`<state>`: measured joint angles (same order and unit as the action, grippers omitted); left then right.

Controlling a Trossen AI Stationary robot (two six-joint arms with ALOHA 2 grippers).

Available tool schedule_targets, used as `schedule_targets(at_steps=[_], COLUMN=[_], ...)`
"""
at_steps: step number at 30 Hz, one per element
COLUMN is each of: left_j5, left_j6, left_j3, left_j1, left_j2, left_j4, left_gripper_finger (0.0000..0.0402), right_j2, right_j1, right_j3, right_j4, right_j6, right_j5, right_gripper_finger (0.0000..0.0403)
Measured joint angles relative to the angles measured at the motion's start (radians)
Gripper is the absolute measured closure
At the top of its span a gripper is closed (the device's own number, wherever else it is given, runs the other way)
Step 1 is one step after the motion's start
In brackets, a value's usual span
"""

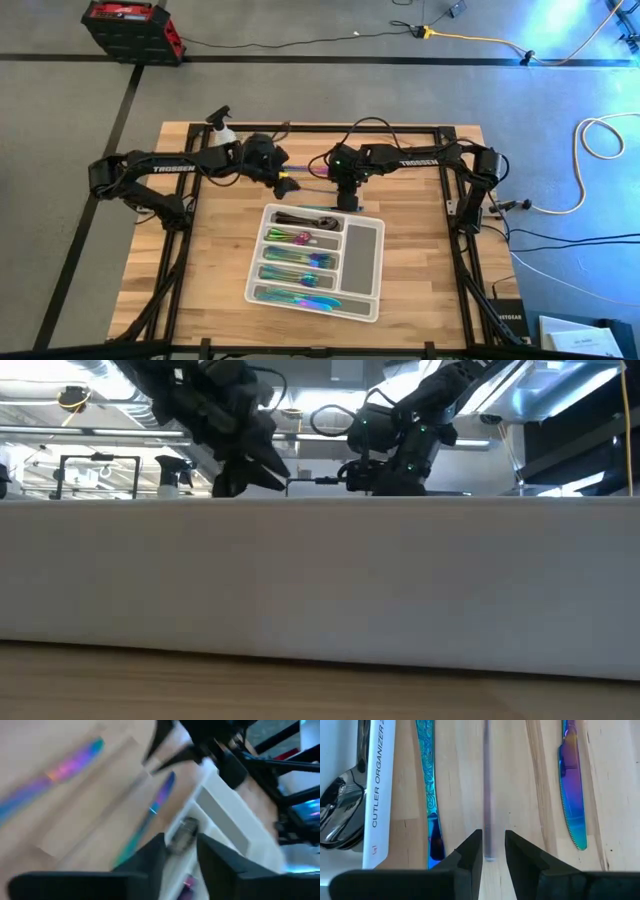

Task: Sort silverware
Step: Put the purple knife into the white silverware tray

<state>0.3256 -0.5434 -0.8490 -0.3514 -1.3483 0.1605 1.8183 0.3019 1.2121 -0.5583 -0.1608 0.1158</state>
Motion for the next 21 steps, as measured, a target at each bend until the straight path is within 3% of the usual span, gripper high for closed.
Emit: schedule_targets(at_steps=[5, 9, 12, 16, 21], left_j5=[0.095, 0.095, 0.019, -0.099, -0.221], left_j6=[-0.259, -0.276, -0.259, -0.085, 0.268], left_j3=[0.001, 0.001, 0.004, 0.007, 0.007], left_j1=[0.011, 0.013, 0.014, 0.010, 0.014], left_j2=[-0.047, -0.079, -0.108, -0.129, -0.135], left_j4=[0.019, 0.015, 0.017, 0.013, 0.010], left_gripper_finger=[0.0218, 0.0177, 0.0161, 0.0156, 0.0162], right_j2=[0.000, 0.000, -0.001, 0.000, 0.051], right_j1=[0.000, 0.000, 0.000, 0.021, 0.057], right_j3=[0.000, 0.000, -0.012, -0.047, -0.062], right_j4=[0.001, 0.018, 0.062, 0.119, 0.124], right_j6=[0.000, -0.025, -0.085, -0.106, -0.101], right_j5=[0.000, 0.001, 0.008, 0.053, 0.056], right_gripper_finger=[0.0338, 0.0337, 0.0335, 0.0309, 0.0244])
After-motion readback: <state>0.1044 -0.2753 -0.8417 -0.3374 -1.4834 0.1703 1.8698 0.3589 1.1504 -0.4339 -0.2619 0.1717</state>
